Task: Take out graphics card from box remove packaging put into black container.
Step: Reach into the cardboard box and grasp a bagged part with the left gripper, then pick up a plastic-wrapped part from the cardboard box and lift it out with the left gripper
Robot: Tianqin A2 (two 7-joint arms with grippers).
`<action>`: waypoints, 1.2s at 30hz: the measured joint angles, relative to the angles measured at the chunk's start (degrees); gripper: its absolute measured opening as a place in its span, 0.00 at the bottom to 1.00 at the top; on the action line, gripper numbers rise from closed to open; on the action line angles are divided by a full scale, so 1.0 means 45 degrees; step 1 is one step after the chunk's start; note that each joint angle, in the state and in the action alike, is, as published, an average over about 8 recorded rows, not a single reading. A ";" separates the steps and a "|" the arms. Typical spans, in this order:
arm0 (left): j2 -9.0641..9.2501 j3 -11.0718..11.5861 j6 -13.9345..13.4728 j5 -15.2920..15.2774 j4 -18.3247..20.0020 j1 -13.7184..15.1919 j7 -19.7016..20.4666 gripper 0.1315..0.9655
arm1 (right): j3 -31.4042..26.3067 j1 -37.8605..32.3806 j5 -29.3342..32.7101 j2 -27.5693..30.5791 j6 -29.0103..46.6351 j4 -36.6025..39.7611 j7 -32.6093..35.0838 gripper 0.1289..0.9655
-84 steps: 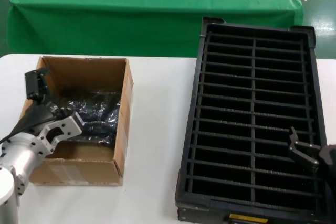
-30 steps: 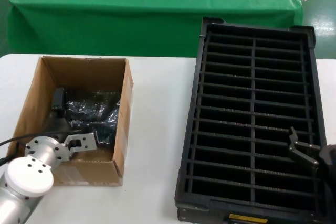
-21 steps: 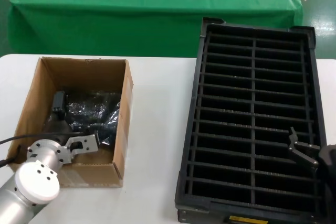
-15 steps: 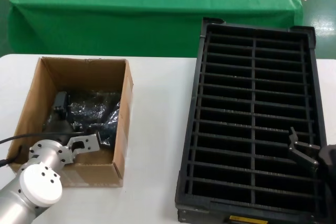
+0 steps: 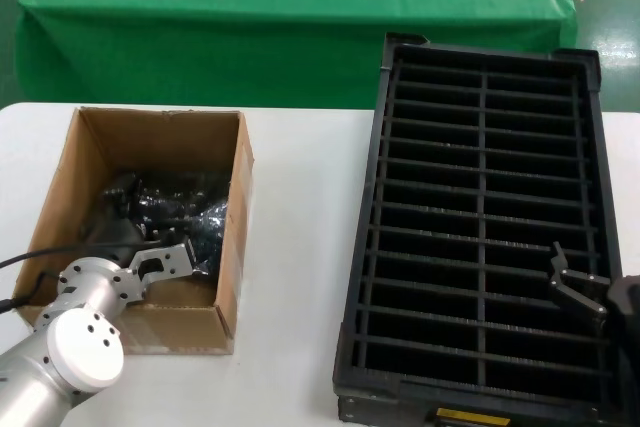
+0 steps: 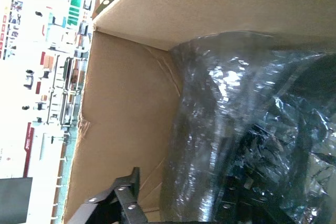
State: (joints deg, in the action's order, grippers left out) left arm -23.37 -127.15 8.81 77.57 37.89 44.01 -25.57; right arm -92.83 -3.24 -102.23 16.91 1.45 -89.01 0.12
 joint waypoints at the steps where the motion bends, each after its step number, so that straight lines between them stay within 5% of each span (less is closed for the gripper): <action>1: 0.0001 -0.0061 0.0030 -0.0122 -0.0048 0.0040 0.0184 0.45 | 0.0000 0.0000 0.0000 0.0000 0.0000 0.0000 0.0000 1.00; 11: -0.0144 -0.1550 0.0526 -0.1462 -0.0676 0.0671 0.2815 0.20 | 0.0000 0.0000 0.0000 0.0000 0.0000 0.0000 0.0000 1.00; 17: -0.0325 -0.2575 0.0828 -0.2191 -0.0843 0.1023 0.4430 0.17 | 0.0000 0.0000 0.0000 0.0000 0.0000 0.0000 0.0000 1.00; 24: -0.0429 -0.2981 0.1149 -0.2737 -0.0932 0.1284 0.5413 0.07 | 0.0000 0.0000 0.0000 0.0000 0.0000 0.0000 0.0000 1.00; 30: -0.0645 -0.1910 0.1075 -0.2618 -0.0188 0.0920 0.4699 0.02 | 0.0000 0.0000 0.0000 0.0000 0.0000 0.0000 0.0000 1.00; 36: -0.0734 0.0770 0.0205 -0.2068 0.1767 -0.0288 0.2689 0.01 | 0.0000 0.0000 0.0000 0.0000 0.0000 0.0000 0.0000 1.00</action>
State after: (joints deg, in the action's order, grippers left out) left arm -26.67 -123.69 9.73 68.26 45.84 42.72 -13.46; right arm -92.83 -3.24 -102.23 16.91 1.45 -89.01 0.12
